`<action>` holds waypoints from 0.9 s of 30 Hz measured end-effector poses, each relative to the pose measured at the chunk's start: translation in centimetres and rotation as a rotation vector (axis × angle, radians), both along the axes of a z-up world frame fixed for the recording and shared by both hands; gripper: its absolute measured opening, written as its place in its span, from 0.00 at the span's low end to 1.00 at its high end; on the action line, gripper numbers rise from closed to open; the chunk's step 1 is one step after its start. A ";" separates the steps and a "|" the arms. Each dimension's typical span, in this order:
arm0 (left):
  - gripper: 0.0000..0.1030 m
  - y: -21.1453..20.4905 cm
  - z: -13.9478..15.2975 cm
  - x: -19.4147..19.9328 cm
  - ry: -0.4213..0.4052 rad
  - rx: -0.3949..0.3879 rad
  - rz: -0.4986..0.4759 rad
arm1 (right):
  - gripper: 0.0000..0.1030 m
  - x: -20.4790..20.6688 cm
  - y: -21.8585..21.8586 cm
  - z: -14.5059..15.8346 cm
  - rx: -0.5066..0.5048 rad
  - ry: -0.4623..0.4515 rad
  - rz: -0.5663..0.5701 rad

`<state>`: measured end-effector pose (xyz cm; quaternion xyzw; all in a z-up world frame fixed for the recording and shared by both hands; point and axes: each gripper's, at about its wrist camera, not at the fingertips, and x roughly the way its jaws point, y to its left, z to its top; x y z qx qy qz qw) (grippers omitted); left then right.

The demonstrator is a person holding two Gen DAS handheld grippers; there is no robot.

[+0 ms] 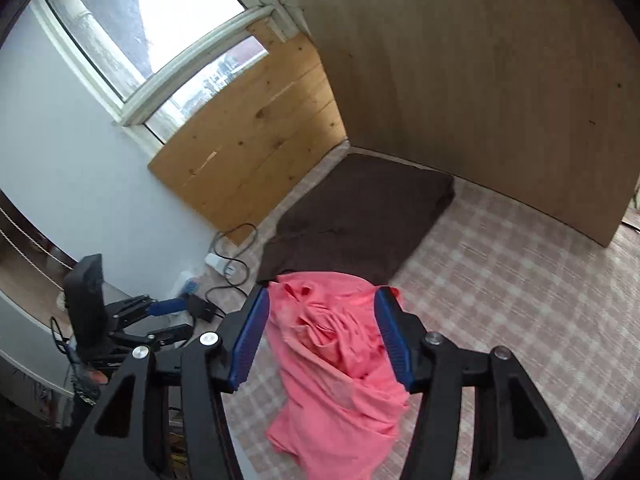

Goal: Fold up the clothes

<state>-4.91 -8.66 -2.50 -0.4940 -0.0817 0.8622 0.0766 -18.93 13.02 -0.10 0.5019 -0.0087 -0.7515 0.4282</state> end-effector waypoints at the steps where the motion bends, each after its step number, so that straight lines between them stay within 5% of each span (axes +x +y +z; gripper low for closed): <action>1: 0.58 1.5 -0.8 -1.0 -0.015 0.003 -0.026 | 0.52 -0.3 0.6 -1.5 0.033 -0.026 -0.011; 6: 0.58 7.8 -4.3 -6.0 -0.027 -0.094 -0.120 | 0.53 -2.8 3.1 -7.3 0.103 -0.134 -0.052; 7: 0.39 8.7 -5.1 -6.9 -0.031 -0.124 -0.133 | 0.53 -3.2 3.4 -8.1 0.099 -0.159 -0.057; 8: 0.03 8.7 -5.7 -7.1 -0.050 -0.125 -0.139 | 0.53 -3.5 3.5 -8.6 0.097 -0.168 -0.062; 13: 0.03 2.9 -3.3 -2.5 -0.009 -0.027 -0.040 | 0.53 -4.0 3.4 -9.0 0.083 -0.166 -0.037; 16: 0.03 -2.5 -0.4 3.4 0.007 -0.114 0.106 | 0.53 -3.7 2.0 -9.1 0.072 -0.175 0.013; 20: 0.08 -8.4 -1.7 8.9 -0.180 -0.364 0.337 | 0.56 -2.9 -1.3 -9.7 0.075 -0.183 0.119; 22: 0.11 -9.4 -2.1 9.7 -0.226 -0.416 0.385 | 0.56 -2.3 -3.2 -9.9 0.091 -0.158 0.159; 24: 0.27 -9.2 -1.5 9.7 -0.172 -0.357 0.365 | 0.56 -2.0 -5.0 -9.8 0.121 -0.095 0.183; 26: 0.55 -7.5 -1.6 8.7 -0.126 -0.307 0.286 | 0.56 -1.9 -6.4 -9.6 0.133 -0.060 0.234; 27: 0.56 -6.6 -1.7 8.2 -0.104 -0.284 0.247 | 0.56 -1.8 -7.0 -9.5 0.141 -0.042 0.261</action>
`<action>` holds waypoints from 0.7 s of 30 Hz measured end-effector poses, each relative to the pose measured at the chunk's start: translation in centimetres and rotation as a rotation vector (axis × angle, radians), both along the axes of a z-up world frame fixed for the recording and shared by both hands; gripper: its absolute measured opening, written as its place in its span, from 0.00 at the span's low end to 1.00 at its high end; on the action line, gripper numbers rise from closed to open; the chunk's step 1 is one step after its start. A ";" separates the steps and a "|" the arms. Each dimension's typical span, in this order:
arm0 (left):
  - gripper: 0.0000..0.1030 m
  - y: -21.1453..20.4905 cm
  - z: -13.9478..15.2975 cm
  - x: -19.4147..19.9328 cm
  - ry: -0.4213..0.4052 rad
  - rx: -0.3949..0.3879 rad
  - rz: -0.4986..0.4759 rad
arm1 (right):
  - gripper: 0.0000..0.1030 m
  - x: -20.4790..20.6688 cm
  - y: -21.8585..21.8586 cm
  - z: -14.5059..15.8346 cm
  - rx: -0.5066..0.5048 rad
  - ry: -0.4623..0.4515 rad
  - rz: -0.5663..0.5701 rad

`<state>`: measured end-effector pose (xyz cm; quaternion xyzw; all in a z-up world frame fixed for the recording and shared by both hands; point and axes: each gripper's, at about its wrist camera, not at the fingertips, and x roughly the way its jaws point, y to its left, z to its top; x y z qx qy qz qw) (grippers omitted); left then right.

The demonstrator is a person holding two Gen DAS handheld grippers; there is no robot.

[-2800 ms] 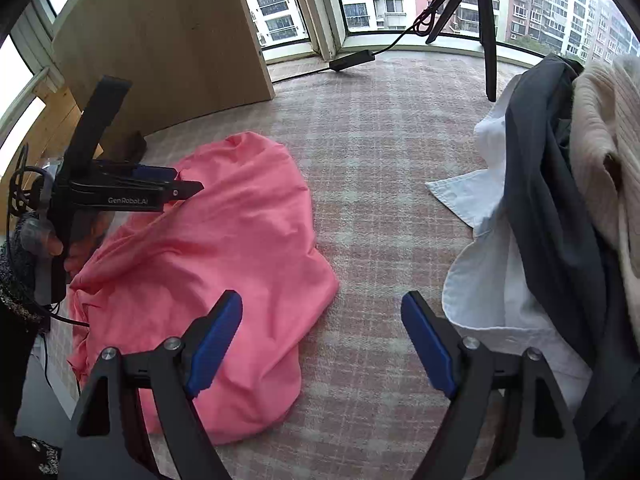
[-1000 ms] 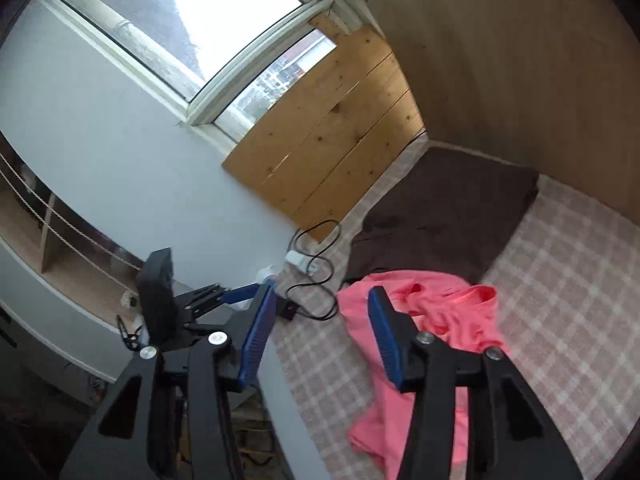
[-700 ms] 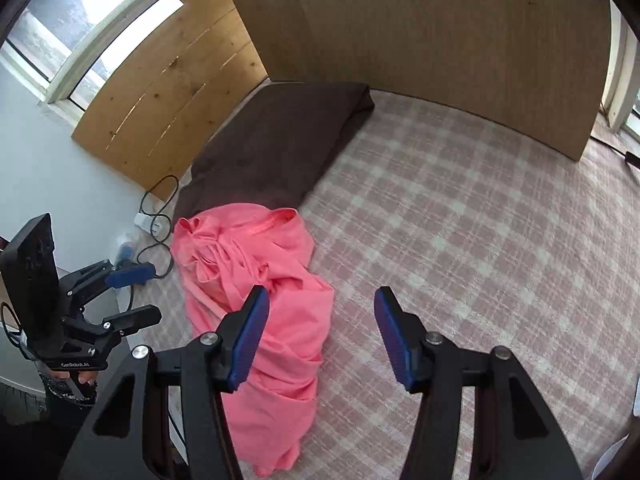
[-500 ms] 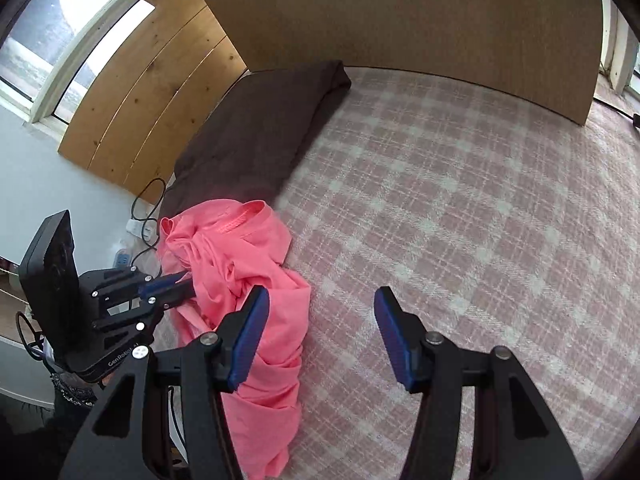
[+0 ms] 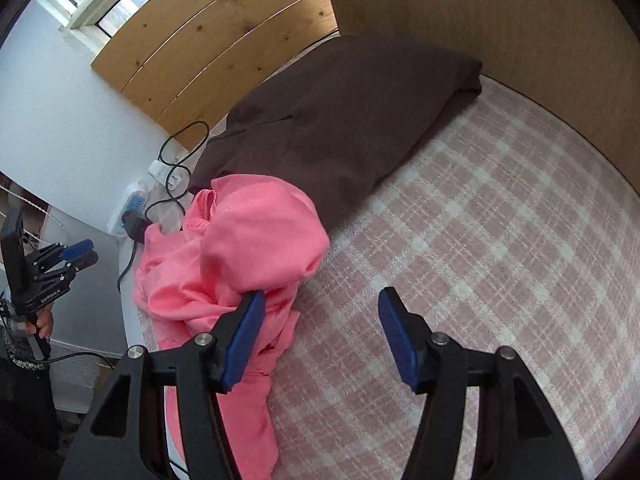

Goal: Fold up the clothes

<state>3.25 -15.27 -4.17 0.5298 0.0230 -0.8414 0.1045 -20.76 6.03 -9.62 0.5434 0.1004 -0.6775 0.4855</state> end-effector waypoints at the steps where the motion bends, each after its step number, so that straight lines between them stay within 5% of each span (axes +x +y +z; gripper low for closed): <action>1: 0.55 1.3 -0.5 -1.1 -0.010 -0.009 -0.052 | 0.57 0.0 -0.5 0.1 0.007 0.018 0.028; 4: 0.55 2.8 -2.7 -3.0 -0.046 -0.094 -0.114 | 0.62 0.1 -1.8 -0.4 0.051 0.040 0.121; 10: 0.49 2.4 -6.7 -5.2 -0.097 -0.008 -0.127 | 0.62 1.7 -3.5 0.4 -0.034 0.102 0.232; 11: 0.30 2.6 -7.1 -5.4 -0.102 -0.001 -0.135 | 0.60 2.1 -3.9 0.4 -0.044 0.119 0.241; 13: 0.01 2.7 -7.4 -5.6 -0.111 0.039 -0.138 | 0.24 2.5 -4.3 0.7 -0.058 0.095 0.239; 14: 0.01 2.5 -7.0 -5.4 -0.101 0.075 -0.126 | 0.08 2.6 -4.5 0.9 -0.064 0.081 0.237; 21: 0.01 0.1 4.8 -1.1 0.201 0.121 -0.072 | 0.07 3.0 4.0 12.2 -0.266 0.231 0.026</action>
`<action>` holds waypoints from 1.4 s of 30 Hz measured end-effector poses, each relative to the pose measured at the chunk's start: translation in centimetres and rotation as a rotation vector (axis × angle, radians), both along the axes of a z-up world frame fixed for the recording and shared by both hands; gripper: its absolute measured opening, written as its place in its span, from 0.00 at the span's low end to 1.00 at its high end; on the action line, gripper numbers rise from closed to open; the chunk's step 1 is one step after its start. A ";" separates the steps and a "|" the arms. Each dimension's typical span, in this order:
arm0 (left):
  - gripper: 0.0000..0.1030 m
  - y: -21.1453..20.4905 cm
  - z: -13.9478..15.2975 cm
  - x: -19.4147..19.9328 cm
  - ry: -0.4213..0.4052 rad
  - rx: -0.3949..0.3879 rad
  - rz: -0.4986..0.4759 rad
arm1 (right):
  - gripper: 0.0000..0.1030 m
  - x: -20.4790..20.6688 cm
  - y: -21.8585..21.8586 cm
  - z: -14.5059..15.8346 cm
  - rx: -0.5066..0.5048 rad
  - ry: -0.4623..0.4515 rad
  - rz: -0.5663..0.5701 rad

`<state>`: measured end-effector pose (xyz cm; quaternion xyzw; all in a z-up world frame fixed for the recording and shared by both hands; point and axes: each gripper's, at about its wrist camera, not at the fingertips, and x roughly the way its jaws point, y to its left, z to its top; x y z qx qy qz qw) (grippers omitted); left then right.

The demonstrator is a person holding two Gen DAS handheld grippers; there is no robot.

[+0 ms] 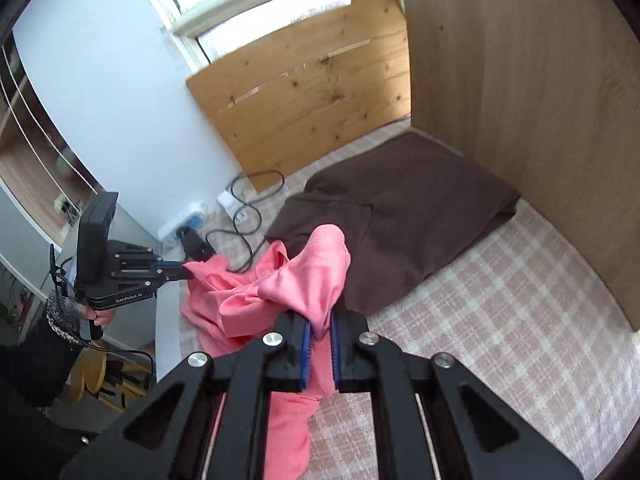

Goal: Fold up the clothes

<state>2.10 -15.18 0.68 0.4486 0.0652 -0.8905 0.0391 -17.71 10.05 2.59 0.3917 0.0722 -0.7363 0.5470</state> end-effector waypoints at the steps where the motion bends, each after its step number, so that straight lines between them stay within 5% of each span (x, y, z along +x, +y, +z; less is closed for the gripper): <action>1: 0.01 -0.1 2.2 0.5 0.046 -0.016 -0.001 | 0.07 0.5 1.6 2.2 -0.030 0.036 -0.034; 7: 0.01 0.7 15.8 1.3 0.358 -0.091 -0.114 | 0.06 4.9 11.4 15.1 -0.202 0.276 -0.225; 11: 0.01 3.0 22.8 0.7 0.497 -0.182 -0.183 | 0.04 9.5 17.5 21.3 -0.253 0.417 -0.360; 15: 0.01 6.0 26.4 -0.4 0.560 -0.195 -0.293 | 0.03 13.2 22.8 24.2 -0.258 0.493 -0.509; 17: 0.01 7.6 25.5 -1.3 0.535 -0.220 -0.361 | 0.03 14.0 24.9 23.8 -0.219 0.487 -0.572; 20: 0.01 9.3 21.7 -2.9 0.442 -0.254 -0.407 | 0.04 13.6 25.7 19.8 -0.110 0.354 -0.565; 22: 0.01 9.5 18.2 -4.1 0.358 -0.265 -0.405 | 0.08 13.2 24.2 14.3 -0.008 0.272 -0.526; 24: 0.01 8.5 14.9 -4.8 0.269 -0.251 -0.374 | 0.41 13.2 21.7 8.0 0.059 0.167 -0.476; 26: 0.01 7.4 12.0 -5.0 0.191 -0.258 -0.332 | 0.53 13.5 19.0 1.8 0.106 0.050 -0.415; 28: 0.01 5.9 10.2 -5.4 0.137 -0.242 -0.303 | 0.53 14.1 15.5 -3.5 0.140 -0.035 -0.347; 31: 0.01 4.1 8.8 -5.9 0.090 -0.226 -0.263 | 0.53 14.5 10.5 -8.9 0.231 -0.040 -0.275; 38: 0.01 2.2 7.7 -6.5 0.056 -0.196 -0.219 | 0.53 14.8 2.2 -14.0 0.382 0.049 -0.094; 40: 0.01 1.7 7.6 -6.5 0.058 -0.192 -0.209 | 0.35 14.7 1.9 -15.0 0.443 0.055 -0.079; 41: 0.01 1.7 8.0 -6.2 0.072 -0.193 -0.209 | 0.04 14.6 2.2 -15.1 0.448 0.041 -0.074; 42: 0.01 1.6 8.5 -5.8 0.085 -0.195 -0.208 | 0.04 14.1 3.4 -14.0 0.409 0.015 -0.093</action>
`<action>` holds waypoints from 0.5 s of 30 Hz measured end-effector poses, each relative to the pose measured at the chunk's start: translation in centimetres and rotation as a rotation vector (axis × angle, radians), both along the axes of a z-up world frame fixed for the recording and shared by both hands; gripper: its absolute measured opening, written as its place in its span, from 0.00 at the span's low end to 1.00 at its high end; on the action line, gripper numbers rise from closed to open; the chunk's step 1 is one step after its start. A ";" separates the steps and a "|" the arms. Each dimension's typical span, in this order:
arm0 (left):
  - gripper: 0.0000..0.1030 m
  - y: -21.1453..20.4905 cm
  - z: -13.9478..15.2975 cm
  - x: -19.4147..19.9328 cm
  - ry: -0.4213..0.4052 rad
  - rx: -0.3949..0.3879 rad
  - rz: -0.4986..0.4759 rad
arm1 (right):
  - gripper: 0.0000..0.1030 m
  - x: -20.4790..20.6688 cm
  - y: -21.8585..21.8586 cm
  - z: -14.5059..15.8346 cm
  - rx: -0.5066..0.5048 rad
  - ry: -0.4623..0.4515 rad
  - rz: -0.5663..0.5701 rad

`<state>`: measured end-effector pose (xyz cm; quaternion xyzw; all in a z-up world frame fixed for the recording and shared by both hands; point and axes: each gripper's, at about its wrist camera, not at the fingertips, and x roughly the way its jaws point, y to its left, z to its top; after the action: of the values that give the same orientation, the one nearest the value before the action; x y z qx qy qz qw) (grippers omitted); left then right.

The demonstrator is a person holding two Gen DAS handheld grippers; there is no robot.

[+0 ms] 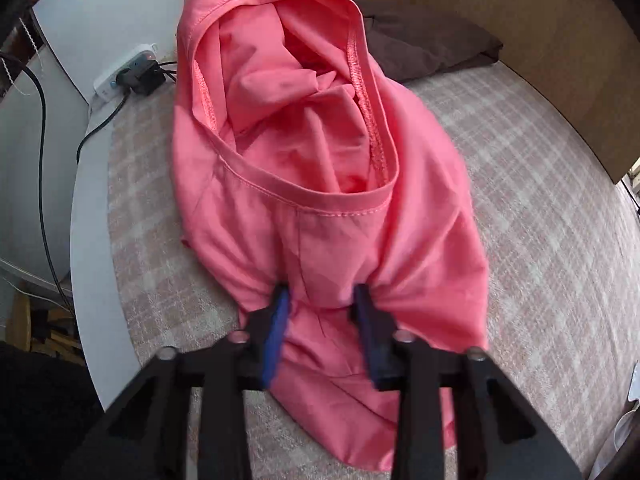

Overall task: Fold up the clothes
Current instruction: 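Lift the pink shirt with the left tool while the right tool grasps and lifts it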

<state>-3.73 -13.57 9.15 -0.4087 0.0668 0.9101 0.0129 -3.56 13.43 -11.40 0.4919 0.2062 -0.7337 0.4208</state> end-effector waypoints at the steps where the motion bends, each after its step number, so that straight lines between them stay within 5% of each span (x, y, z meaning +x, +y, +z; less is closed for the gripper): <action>1: 0.01 0.0 1.0 0.4 0.024 0.009 -0.009 | 0.04 -0.5 1.3 1.3 -0.047 -0.020 -0.027; 7: 0.01 2.0 8.5 2.1 0.207 0.003 -0.075 | 0.04 -2.2 12.5 17.4 -0.313 0.196 -0.267; 11: 0.01 4.2 15.0 3.6 0.375 -0.007 -0.134 | 0.04 -0.3 19.3 28.9 -0.443 0.434 -0.408; 15: 0.01 5.9 20.0 6.2 0.500 0.016 -0.212 | 0.04 3.7 23.7 37.0 -0.535 0.594 -0.484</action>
<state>2.45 -7.72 29.13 -0.1619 0.1031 0.9769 0.0943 0.15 37.14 25.62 0.1690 0.0007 -0.9472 0.2724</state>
